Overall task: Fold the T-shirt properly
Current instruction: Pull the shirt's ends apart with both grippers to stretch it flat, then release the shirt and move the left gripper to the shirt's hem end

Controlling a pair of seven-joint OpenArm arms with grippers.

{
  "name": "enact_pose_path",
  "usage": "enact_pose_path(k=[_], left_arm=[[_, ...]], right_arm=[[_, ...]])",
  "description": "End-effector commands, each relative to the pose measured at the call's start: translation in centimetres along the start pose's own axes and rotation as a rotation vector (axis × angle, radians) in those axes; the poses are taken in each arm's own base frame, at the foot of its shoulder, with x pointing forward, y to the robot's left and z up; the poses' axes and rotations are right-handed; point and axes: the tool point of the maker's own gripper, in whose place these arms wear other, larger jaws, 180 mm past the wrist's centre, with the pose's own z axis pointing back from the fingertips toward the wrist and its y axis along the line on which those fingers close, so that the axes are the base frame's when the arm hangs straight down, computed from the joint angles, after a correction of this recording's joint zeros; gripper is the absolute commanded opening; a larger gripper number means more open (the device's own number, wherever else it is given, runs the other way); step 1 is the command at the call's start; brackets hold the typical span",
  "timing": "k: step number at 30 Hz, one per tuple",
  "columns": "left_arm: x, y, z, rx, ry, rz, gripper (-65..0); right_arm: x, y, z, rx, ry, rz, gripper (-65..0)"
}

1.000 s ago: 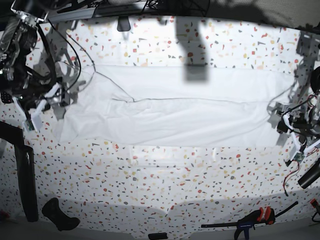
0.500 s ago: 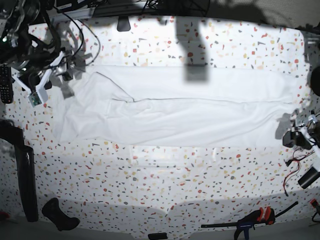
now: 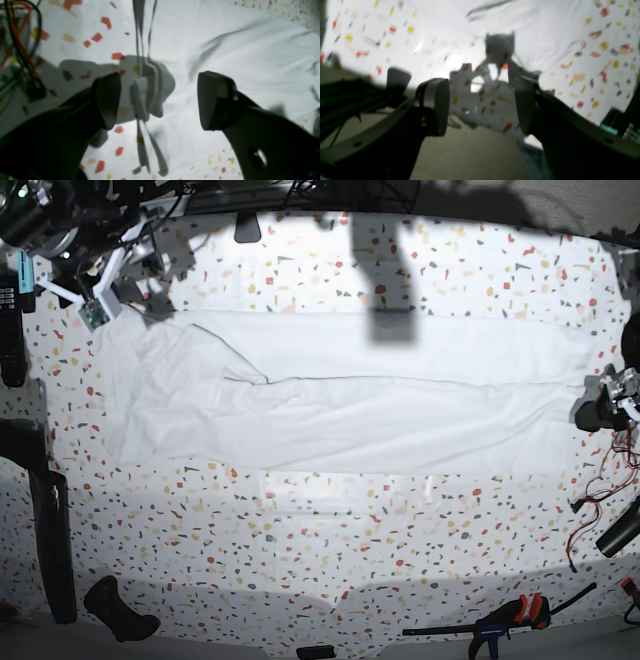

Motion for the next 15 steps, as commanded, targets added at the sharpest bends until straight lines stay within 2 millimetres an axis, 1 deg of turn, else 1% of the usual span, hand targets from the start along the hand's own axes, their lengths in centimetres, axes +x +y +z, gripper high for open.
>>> enact_pose_path(k=[1, 5, 8, 10, 15], left_arm=[[2.3, 0.5, 1.3, 0.020, -0.056, -0.036, -19.5], [1.6, 1.1, 0.9, 0.058, -0.029, -0.063, -19.5], [1.1, 1.1, 0.2, 0.065, -0.033, -0.019, -19.5], [0.6, 0.8, -0.4, 0.053, -0.029, -0.001, -19.5], [-2.7, 1.7, -2.3, 0.092, 0.055, 0.005, -19.5]], right_arm=[[0.6, 0.2, 0.6, -0.001, -0.021, 0.029, -25.5], [0.4, 1.3, 1.5, 0.012, -0.014, 0.054, -25.4], [-0.1, 1.5, 1.6, 0.019, 0.002, 0.051, -25.5], [-0.1, 1.8, 1.6, 0.034, 0.000, 0.045, -25.5], [-0.4, 1.9, 1.6, 0.039, 0.018, 0.044, -25.5]])
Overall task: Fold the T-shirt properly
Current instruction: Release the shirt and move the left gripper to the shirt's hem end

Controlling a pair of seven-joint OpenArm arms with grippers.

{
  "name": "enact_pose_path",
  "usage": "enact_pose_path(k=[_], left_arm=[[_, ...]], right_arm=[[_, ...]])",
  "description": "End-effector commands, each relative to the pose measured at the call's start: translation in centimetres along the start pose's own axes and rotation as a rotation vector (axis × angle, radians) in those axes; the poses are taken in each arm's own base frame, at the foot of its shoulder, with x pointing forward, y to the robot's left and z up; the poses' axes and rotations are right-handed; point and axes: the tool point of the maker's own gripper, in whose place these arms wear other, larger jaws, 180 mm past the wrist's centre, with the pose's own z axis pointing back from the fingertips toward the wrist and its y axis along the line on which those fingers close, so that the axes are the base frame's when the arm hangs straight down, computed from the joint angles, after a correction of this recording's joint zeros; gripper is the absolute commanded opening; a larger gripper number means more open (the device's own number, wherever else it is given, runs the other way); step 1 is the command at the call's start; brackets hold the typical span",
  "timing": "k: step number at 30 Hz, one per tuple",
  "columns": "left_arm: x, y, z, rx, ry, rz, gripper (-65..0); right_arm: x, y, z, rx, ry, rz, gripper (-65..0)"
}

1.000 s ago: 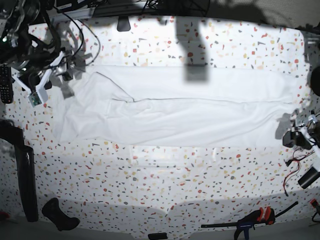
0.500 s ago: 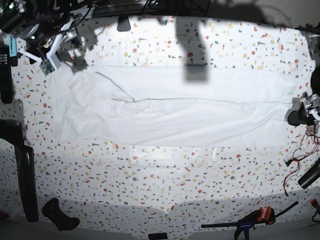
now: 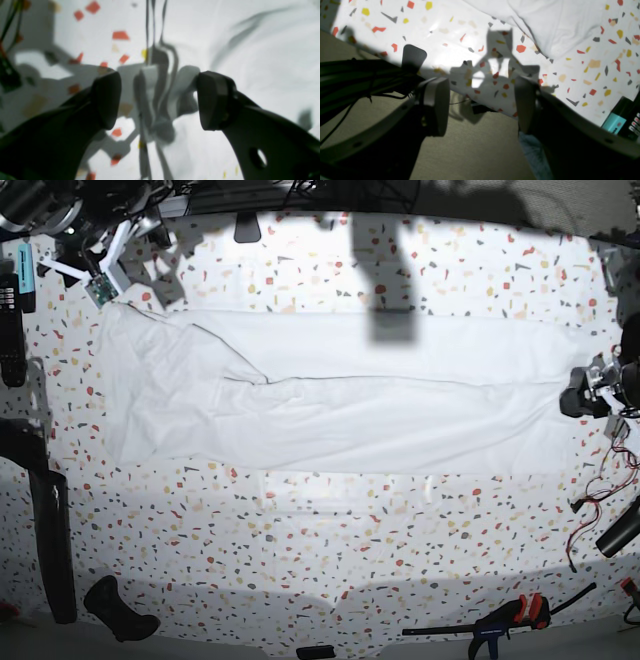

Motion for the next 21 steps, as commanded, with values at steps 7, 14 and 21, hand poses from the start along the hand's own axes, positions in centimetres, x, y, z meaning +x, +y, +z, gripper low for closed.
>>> enact_pose_path(k=[7, 14, 21], left_arm=[[-2.1, -0.5, 0.3, -0.071, 0.102, 0.086, -19.5], [-0.3, -2.8, 0.6, -0.206, 0.019, 0.172, -19.5], [-0.2, -2.8, 0.6, -0.206, 0.011, 0.173, -20.6]], right_arm=[[0.6, 0.0, 0.4, -0.002, -0.023, 0.020, -25.5], [0.7, 0.0, 0.4, -0.002, -0.028, 0.020, -25.5], [0.7, 0.0, 0.4, -0.002, -0.030, 0.020, -25.4]])
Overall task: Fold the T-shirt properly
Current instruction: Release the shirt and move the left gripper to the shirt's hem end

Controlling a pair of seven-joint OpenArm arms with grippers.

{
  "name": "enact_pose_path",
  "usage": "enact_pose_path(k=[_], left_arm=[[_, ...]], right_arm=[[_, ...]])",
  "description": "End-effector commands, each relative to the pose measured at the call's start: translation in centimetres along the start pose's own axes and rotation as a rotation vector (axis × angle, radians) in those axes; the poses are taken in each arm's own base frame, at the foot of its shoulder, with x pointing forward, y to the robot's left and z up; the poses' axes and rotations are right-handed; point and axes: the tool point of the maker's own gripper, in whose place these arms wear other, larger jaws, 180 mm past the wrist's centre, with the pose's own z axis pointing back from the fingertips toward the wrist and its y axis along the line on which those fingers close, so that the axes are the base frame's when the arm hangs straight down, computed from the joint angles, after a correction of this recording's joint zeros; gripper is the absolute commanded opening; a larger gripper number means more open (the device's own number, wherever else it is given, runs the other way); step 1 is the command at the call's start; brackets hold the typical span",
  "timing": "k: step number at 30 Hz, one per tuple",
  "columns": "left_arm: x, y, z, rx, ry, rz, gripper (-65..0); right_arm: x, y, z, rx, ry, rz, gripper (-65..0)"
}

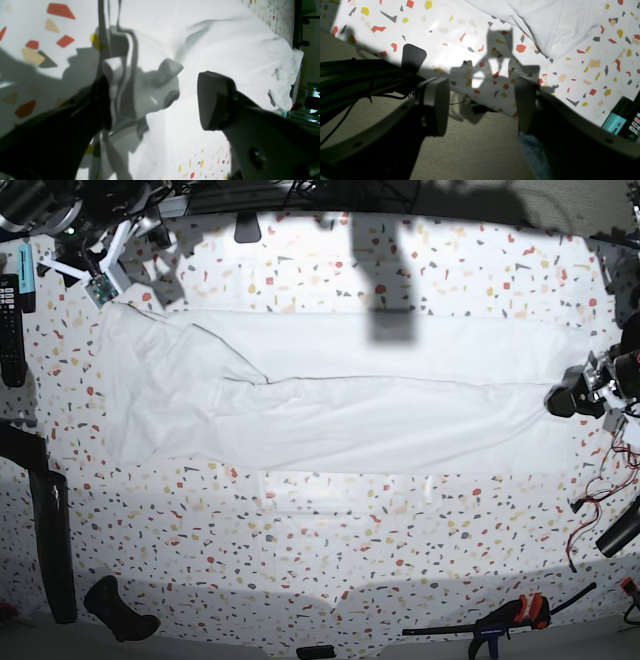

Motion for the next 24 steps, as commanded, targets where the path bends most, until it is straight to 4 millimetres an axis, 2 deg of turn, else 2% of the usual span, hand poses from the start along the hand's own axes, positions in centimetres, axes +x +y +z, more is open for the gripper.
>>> enact_pose_path(k=[1, 3, 4, 7, 13, 19, 24], left_arm=[[1.1, 0.2, 0.7, 0.016, -0.016, -0.016, -21.9], [1.1, 0.2, 0.7, 0.016, -0.017, -0.016, -29.9], [1.1, 0.2, 0.7, 0.016, -0.018, -0.016, -37.0], [1.7, 0.0, 0.8, 0.007, -0.049, -0.013, -65.0], [3.1, -2.7, 1.0, -0.132, -0.110, 0.036, -65.0], [3.5, -4.0, 1.1, -0.147, -0.094, -0.019, -65.0], [3.7, -6.7, 0.1, -0.199, -0.084, -0.087, -65.0]], right_arm=[[0.7, 0.0, 0.4, -0.002, -0.026, 0.020, -25.5], [0.7, 0.0, 0.4, -0.002, -0.026, 0.020, -25.5], [0.7, 0.0, 0.4, -0.002, -0.026, 0.020, -25.5], [0.7, 0.0, 0.4, -0.002, -0.027, 0.020, -25.5], [0.7, 0.0, 0.4, -0.002, -0.027, 0.020, -25.5], [1.1, 0.0, 0.4, -0.003, -0.049, 0.020, -25.5], [1.3, 0.0, 0.4, -0.003, -0.059, 0.020, -25.4]])
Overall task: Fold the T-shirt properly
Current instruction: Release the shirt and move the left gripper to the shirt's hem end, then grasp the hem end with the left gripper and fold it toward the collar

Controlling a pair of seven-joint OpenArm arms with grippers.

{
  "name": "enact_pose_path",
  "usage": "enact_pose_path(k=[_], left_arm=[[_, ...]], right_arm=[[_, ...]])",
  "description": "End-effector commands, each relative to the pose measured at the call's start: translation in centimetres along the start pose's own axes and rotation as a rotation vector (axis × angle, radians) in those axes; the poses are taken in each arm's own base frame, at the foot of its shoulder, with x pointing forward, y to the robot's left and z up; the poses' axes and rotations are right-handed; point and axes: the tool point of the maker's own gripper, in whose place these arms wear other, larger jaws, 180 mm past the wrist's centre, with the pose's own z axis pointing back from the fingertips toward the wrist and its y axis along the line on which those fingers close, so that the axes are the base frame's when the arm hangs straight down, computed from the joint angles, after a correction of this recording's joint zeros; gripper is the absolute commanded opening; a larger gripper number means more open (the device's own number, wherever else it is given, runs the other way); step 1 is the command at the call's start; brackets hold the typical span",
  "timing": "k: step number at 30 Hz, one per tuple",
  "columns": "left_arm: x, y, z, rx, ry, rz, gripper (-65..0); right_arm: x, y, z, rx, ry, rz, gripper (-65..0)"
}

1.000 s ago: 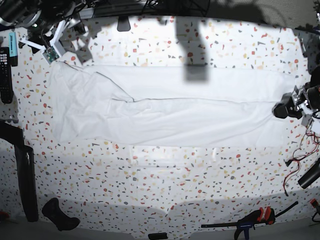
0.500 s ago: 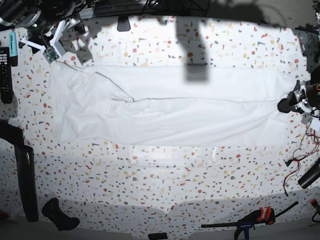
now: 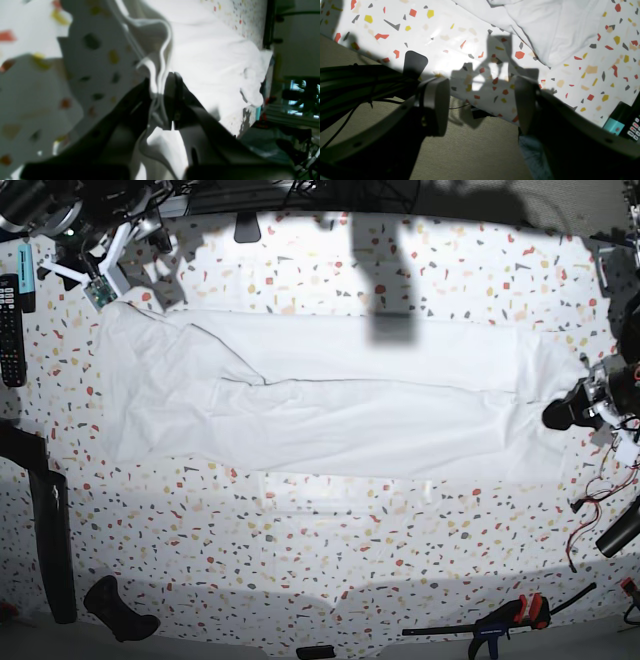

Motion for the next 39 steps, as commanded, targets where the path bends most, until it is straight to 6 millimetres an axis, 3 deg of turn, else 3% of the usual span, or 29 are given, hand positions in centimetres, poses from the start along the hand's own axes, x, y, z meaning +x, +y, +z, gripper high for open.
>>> enact_pose_path(k=[1, 10, 15, 19, 31, 39], left_arm=[[1.8, -1.6, -0.2, -0.044, -0.044, -0.038, -65.0], [-2.8, -8.6, -9.5, -0.264, 0.007, 0.026, -65.0], [-4.7, -12.6, -12.7, -0.377, 0.038, 0.061, -65.0], [-5.5, -14.2, -13.8, -0.419, 0.056, 0.073, -65.0], [-5.1, -16.9, -15.5, -0.486, -0.003, 0.110, -65.0], [-7.2, -19.1, -17.8, -0.493, 0.057, 0.095, -65.0]], right_arm=[[0.7, 0.0, 0.3, -0.002, -0.026, 0.020, -25.4], [0.7, 0.0, 0.3, -0.002, -0.026, 0.020, -25.4], [0.7, 0.0, 0.3, -0.002, -0.025, 0.020, -25.4], [0.7, 0.0, 0.3, -0.002, -0.025, 0.020, -25.4], [0.8, 0.0, 0.4, -0.001, -0.031, 0.020, -25.4], [0.8, 0.0, 0.4, -0.002, -0.030, 0.021, -25.4]])
